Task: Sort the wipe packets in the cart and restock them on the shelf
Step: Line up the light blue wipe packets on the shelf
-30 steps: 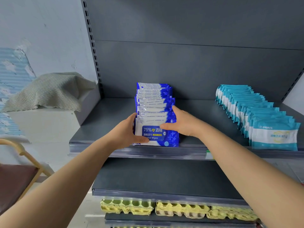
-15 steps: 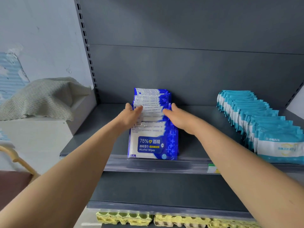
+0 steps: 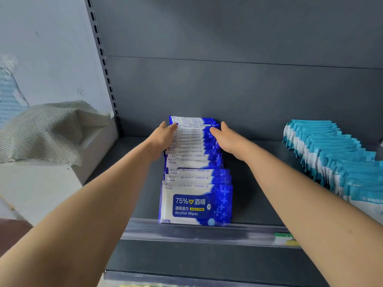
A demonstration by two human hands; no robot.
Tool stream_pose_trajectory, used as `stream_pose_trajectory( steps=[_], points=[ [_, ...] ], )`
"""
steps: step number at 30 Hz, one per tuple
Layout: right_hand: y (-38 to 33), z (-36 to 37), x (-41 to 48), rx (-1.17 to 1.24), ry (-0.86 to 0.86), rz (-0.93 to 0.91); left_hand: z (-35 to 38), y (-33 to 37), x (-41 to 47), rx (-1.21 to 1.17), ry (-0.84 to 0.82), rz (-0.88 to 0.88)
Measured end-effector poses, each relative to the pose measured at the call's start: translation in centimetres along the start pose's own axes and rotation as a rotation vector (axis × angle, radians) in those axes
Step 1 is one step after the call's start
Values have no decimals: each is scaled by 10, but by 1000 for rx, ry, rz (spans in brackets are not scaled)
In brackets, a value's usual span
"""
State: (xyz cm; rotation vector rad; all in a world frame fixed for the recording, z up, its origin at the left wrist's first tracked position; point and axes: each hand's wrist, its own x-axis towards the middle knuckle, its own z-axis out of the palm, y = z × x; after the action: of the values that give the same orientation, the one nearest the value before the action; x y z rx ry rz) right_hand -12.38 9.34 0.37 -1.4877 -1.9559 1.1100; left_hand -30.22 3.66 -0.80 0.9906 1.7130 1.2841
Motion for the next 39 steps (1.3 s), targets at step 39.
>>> stream_pose_trajectory(
  steps=[39],
  points=[
    [32, 32, -135, -5, -202, -178, -28, -70, -131, 310, -315, 181]
  ],
)
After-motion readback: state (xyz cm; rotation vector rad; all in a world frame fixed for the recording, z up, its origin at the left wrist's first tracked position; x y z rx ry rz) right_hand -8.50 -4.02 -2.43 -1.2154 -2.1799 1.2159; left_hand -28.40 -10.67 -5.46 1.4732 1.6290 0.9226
